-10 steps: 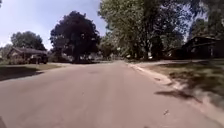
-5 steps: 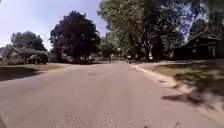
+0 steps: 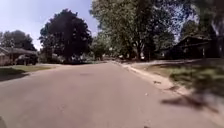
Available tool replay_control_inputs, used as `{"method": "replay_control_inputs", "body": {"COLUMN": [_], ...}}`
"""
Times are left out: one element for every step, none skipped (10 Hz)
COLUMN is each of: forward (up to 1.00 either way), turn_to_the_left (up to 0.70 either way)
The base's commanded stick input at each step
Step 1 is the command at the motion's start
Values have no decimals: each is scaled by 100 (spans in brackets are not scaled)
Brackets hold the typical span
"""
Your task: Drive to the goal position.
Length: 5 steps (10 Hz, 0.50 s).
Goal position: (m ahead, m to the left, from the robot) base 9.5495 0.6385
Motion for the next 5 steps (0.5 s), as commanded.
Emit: {"method": "replay_control_inputs", "body": {"forward": [50, 50, 50, 50, 50], "turn_to_the_left": [0, 0, 0, 0, 0]}}
